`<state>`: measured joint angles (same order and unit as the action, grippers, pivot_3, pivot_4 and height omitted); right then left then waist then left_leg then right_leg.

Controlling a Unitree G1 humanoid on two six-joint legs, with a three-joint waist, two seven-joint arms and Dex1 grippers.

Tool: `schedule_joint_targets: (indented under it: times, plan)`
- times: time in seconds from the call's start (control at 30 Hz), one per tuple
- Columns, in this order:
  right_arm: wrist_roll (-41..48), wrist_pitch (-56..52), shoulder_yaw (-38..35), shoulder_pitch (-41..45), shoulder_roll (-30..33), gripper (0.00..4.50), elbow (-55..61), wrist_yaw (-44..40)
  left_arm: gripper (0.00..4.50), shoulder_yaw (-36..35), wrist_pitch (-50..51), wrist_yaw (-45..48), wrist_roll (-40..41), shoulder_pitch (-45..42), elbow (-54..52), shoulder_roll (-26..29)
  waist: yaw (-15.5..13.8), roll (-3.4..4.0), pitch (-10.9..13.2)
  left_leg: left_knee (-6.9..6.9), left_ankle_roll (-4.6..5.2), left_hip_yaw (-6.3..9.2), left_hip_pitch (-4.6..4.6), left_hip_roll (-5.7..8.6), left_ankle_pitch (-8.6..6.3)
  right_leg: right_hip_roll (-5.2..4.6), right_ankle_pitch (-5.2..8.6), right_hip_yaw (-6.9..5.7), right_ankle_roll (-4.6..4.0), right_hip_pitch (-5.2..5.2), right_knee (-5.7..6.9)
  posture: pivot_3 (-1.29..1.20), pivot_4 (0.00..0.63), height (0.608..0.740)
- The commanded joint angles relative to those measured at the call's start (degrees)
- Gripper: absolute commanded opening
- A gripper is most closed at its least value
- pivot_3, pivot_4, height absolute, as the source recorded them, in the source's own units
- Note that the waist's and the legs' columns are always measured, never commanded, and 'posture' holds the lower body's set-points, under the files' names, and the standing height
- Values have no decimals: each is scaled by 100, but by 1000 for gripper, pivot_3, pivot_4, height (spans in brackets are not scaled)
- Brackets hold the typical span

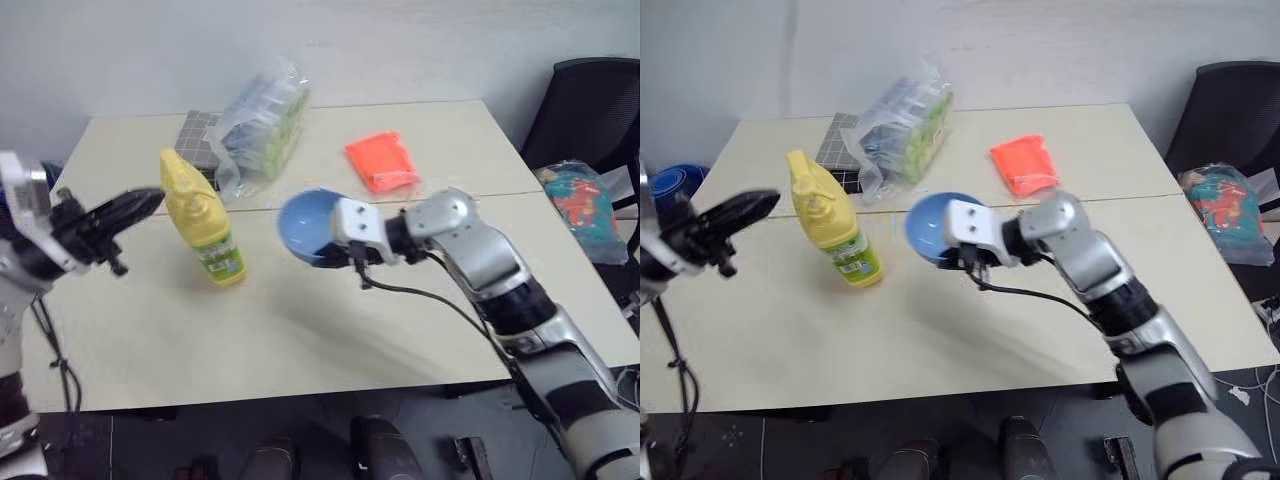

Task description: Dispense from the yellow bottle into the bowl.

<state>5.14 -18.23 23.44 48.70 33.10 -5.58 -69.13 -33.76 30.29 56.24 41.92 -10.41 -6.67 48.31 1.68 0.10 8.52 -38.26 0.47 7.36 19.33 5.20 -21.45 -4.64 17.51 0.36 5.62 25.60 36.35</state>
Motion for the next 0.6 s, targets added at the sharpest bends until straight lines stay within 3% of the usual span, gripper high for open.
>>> schedule_joint_targets:
  times: [0.03,0.13,0.3,0.4,0.47,0.6]
  plan:
    - [-235,901,-311,-383,444,0,-314,11,61,-478,-568,353,-286,722,-207,101,-13,1,12,1,0,-1,-1,-2,0,1,0,1,0,0,-2,0,150,740]
    - [-439,1628,-426,-732,664,0,-905,171,61,-521,-975,349,-559,1266,-299,-32,-27,-3,28,-1,0,-4,-1,-3,0,0,0,2,-1,-2,1,0,150,740]
    - [-689,2596,-536,-1017,796,0,-1746,426,61,41,-1688,257,-1100,1892,-434,-527,-27,13,45,-4,2,-14,-8,-2,1,0,-4,8,-4,-6,7,0,150,740]
    - [-704,2938,-641,-1117,757,0,-2142,547,640,310,-1777,92,-1299,2018,-361,-720,-15,11,49,-4,1,-14,-8,-9,1,6,-5,7,-6,-6,8,0,150,740]
    - [-496,2608,-760,-1250,715,0,-2091,438,1186,405,-1817,100,-1360,2100,-301,-765,-19,10,49,-4,0,-14,-8,-13,1,9,-6,6,-8,-6,8,0,150,740]
    - [-257,2946,-1025,-1585,678,1184,-1979,372,2297,676,-2194,139,-1637,2305,-232,-845,-25,11,50,-2,1,-13,-8,-13,1,9,-6,6,-8,-8,4,0,150,740]
